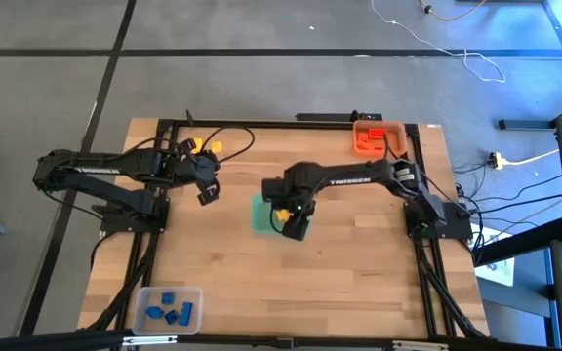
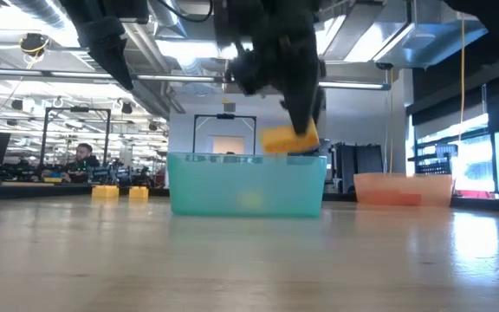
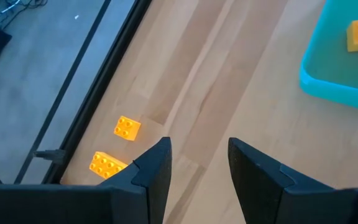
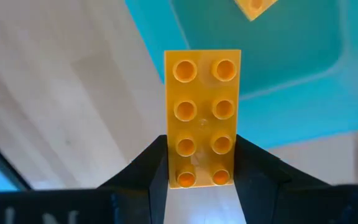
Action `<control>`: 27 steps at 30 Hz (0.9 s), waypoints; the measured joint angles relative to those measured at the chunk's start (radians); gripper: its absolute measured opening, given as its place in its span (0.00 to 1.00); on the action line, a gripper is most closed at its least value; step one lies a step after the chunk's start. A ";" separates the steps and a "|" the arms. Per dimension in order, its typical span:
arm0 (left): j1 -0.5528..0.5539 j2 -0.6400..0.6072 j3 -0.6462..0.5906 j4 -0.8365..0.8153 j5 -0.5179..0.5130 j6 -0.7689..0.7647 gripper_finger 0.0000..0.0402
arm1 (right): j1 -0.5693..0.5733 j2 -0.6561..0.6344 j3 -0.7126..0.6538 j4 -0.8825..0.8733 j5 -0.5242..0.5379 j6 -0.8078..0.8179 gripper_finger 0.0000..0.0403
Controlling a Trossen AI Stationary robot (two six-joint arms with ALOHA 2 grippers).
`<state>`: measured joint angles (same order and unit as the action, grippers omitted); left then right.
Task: Sort & place blocks by color
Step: Put the yellow game piece into the blue bin
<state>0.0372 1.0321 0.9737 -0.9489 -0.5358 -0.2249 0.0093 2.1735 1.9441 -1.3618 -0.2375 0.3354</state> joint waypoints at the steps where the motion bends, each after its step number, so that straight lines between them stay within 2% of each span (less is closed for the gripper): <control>1: 0.000 0.000 0.000 0.000 0.000 0.000 0.37 | 0.001 0.000 -0.030 0.024 0.000 0.000 0.35; 8: 0.000 0.000 0.000 0.000 0.002 0.000 0.37 | -0.001 0.000 -0.165 0.206 0.031 -0.001 0.35; 21: 0.000 0.000 0.000 0.000 0.003 0.000 0.37 | -0.008 0.000 -0.184 0.291 0.064 -0.030 0.35; 27: 0.000 0.000 0.000 0.000 0.003 -0.001 0.37 | -0.010 0.000 -0.184 0.290 0.106 -0.029 0.47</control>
<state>0.0368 1.0317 0.9741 -0.9489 -0.5331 -0.2260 -0.0002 2.1735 1.7599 -1.0718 -0.1318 0.3061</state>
